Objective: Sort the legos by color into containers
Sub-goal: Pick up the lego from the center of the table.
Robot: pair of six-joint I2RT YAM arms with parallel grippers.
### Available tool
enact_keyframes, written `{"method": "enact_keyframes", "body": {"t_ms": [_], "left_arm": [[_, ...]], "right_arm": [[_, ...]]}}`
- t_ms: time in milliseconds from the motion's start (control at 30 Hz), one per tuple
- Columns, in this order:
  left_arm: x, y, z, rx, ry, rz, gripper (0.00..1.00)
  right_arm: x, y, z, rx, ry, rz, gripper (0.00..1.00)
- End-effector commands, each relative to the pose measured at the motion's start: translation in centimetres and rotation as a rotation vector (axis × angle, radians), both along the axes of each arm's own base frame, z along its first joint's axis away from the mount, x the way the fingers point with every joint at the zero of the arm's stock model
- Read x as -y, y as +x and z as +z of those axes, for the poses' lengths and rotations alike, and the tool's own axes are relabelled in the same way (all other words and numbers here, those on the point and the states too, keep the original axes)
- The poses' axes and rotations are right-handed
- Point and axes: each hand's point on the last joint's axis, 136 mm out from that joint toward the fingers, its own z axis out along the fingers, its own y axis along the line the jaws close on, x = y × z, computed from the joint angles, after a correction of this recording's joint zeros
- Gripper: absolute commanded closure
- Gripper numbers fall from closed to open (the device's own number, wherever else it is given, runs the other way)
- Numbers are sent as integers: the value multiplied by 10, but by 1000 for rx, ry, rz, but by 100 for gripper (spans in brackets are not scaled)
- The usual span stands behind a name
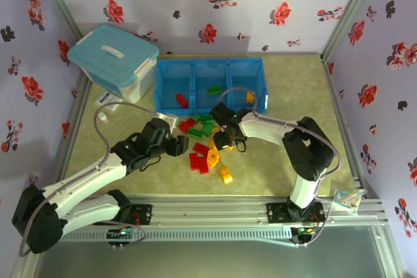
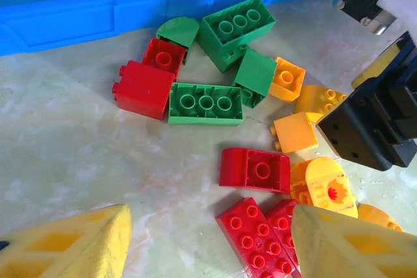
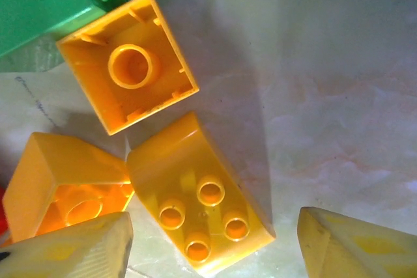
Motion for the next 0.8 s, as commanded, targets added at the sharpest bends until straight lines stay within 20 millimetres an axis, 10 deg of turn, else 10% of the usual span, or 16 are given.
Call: {"method": "enact_keyframes", "body": {"t_ms": [0,400,767], "left_arm": [[-4,1,3,12,8,17,34],[-5,1,1,15,15,22,34],[-5,0,-8,-12,42,20,34]], "right_arm": [[1,-2,-6,-34,-19,26,33],[11,-5,-1,2,5,-43,61],[50,28,87,219,72,-212,64]]}}
